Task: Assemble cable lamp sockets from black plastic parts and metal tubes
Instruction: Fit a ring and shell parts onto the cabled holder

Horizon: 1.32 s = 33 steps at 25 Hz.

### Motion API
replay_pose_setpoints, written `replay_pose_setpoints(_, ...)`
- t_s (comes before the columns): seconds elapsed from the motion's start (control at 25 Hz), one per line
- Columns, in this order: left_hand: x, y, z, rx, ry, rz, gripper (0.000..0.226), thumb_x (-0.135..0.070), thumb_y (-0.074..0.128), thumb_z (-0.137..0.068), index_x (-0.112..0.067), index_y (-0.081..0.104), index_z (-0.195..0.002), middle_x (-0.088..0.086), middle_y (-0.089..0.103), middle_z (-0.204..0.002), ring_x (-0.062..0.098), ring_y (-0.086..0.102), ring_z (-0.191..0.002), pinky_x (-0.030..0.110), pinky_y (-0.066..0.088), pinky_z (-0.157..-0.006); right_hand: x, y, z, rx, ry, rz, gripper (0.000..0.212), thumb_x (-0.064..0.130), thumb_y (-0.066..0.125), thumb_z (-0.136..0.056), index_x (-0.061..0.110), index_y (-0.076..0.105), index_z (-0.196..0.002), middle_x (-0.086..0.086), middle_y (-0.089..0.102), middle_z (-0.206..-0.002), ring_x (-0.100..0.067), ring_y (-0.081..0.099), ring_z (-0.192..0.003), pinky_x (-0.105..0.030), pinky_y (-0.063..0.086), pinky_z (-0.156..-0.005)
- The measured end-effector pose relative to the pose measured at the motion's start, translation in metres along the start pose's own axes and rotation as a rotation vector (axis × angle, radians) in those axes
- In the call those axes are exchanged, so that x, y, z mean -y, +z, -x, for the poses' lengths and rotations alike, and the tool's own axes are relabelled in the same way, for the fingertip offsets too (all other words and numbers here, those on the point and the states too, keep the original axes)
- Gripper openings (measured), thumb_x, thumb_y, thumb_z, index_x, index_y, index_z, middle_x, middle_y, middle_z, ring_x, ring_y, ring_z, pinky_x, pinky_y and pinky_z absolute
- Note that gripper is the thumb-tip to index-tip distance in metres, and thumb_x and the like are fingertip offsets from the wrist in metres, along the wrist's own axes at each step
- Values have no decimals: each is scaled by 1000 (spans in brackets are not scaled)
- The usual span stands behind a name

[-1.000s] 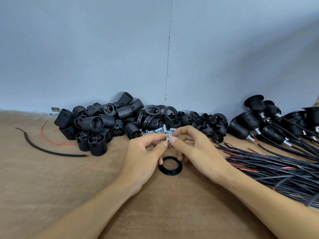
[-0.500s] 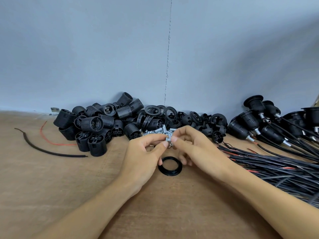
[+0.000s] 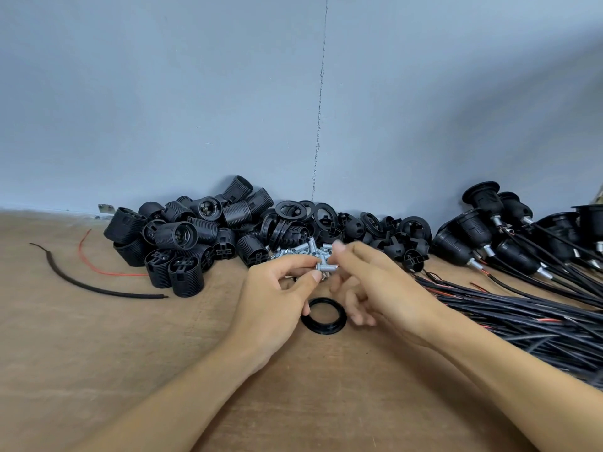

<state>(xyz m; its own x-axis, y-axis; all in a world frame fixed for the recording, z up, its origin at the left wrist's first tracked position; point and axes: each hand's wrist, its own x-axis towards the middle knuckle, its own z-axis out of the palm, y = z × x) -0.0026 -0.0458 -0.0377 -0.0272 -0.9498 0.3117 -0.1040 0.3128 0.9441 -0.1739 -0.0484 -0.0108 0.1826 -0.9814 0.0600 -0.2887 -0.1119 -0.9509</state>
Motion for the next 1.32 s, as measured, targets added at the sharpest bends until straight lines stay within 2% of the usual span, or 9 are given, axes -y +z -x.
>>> replay_pose_setpoints(0.2,-1,0,1,10,7,-20,22,-12,72,-92,-33,74,-98,-13,75,-82,5,57,-48,12,44,-50,-2,0,0,-4,69,-40,59,62,39,-99,9,61,-88,-8,62,-65,-17,46,-36,-19,29,-35)
replay_pose_setpoints(0.28,-1,0,1,8,1,-8,20,-11,72,-93,-30,75,-99,-12,75,-82,5,56,-48,12,44,-51,0,-1,1,31,16,-59,39,48,52,-100,9,59,-97,-5,61,-69,-15,47,-41,-21,31,-37)
replay_pose_setpoints(0.4,-3,0,3,24,2,-19,21,-10,71,-93,-31,74,-99,-13,74,-78,5,56,-48,12,45,-52,-1,0,1,46,39,-10,49,53,48,-101,12,60,-78,-4,54,-55,-14,41,-36,-18,26,-37)
replay_pose_setpoints(0.56,-2,0,2,16,-20,10,19,-11,72,-92,-27,75,-101,-10,74,-79,6,56,-48,13,44,-51,-3,-1,1,53,8,-106,36,43,58,-99,8,59,-92,-5,59,-69,-16,47,-41,-21,32,-37)
replay_pose_setpoints(0.68,-2,0,1,16,-14,-5,20,-10,72,-92,-29,74,-100,-13,73,-78,6,56,-48,14,45,-51,-6,0,-1,55,18,-115,47,52,51,-100,11,61,-80,-8,55,-62,-16,44,-37,-19,29,-36)
replay_pose_setpoints(0.84,-2,0,2,16,-14,2,19,-11,71,-93,-28,75,-102,-13,73,-76,6,56,-48,13,44,-51,-5,0,-1,60,-33,-145,33,39,61,-97,7,60,-92,-7,60,-70,-17,50,-44,-23,35,-38)
replay_pose_setpoints(1.12,-1,0,1,22,-4,-16,19,-11,71,-93,-28,75,-101,-13,73,-78,5,57,-49,12,44,-51,-6,0,-1,58,-48,-129,30,37,62,-97,8,62,-91,-8,58,-68,-16,48,-43,-22,34,-38)
replay_pose_setpoints(1.24,-1,0,1,24,-8,-19,19,-12,71,-93,-27,75,-103,-13,74,-80,6,57,-49,13,43,-50,-6,1,-1,39,6,-153,46,53,54,-98,9,59,-88,-9,59,-67,-17,46,-37,-19,31,-35)
replay_pose_setpoints(1.32,0,0,1,25,-9,-9,19,-12,71,-93,-27,76,-102,-12,74,-84,6,57,-49,13,44,-50,-6,0,-1,49,-31,-164,35,42,62,-97,8,58,-97,-8,61,-74,-17,48,-40,-21,33,-34)
